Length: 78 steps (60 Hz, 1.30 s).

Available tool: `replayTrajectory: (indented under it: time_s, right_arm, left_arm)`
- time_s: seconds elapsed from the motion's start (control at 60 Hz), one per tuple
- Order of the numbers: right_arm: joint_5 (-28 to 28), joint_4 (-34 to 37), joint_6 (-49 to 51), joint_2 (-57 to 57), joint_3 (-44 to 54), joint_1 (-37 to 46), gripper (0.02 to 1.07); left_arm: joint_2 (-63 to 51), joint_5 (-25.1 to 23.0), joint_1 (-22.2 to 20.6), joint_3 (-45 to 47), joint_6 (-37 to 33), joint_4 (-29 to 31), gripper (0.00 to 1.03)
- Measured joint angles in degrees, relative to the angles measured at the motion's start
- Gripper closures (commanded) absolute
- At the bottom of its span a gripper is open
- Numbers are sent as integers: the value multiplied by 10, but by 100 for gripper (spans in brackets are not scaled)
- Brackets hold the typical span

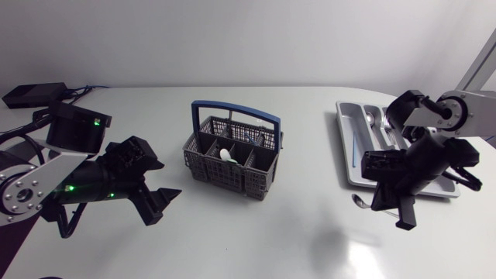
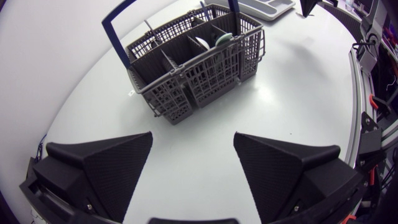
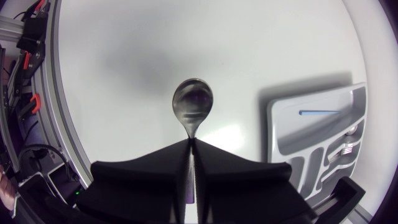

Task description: Unload the cutlery basket into the drawer organizer.

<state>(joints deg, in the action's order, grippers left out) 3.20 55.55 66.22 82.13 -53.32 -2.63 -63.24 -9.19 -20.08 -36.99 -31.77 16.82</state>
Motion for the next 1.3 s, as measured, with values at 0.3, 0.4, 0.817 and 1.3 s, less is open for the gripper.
replayTrajectory:
  time_s: [0.3,0.4,0.817,1.3]
  right_arm:
    - [5,-56,142,74,-69,163,102]
    - [7,-79,195,106,-95,213,102]
    - [14,-160,302,210,-156,283,102]
    - [-5,-210,283,228,-141,283,6]
  left_arm:
    - [0,0,0,0,0,-4,12]
    - [0,0,0,0,0,-9,12]
    - [0,0,-9,0,0,-15,12]
    - [0,0,-11,0,1,-15,12]
